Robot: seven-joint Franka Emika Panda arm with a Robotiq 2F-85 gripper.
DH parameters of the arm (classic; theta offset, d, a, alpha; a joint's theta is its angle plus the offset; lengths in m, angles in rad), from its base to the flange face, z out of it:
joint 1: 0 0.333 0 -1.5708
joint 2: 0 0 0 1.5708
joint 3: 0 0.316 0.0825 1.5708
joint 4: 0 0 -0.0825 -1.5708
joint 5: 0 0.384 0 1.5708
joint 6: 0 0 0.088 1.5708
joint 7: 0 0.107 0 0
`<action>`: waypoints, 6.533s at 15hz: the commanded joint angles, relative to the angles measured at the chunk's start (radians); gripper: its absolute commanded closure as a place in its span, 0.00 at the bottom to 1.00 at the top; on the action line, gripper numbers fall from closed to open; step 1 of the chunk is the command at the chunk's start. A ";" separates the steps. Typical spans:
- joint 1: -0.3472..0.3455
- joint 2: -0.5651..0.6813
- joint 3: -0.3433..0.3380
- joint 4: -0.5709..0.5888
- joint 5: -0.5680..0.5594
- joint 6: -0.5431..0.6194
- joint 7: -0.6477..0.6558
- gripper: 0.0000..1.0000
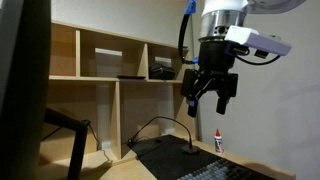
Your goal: Put the mouse behind the keyboard
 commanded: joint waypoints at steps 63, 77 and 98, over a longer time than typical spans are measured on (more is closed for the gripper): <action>0.142 0.963 -0.210 0.107 -0.242 0.899 0.072 0.00; 0.339 1.200 -0.358 0.318 -0.332 0.753 0.081 0.00; 0.405 1.165 -0.402 0.283 -0.178 0.740 0.054 0.56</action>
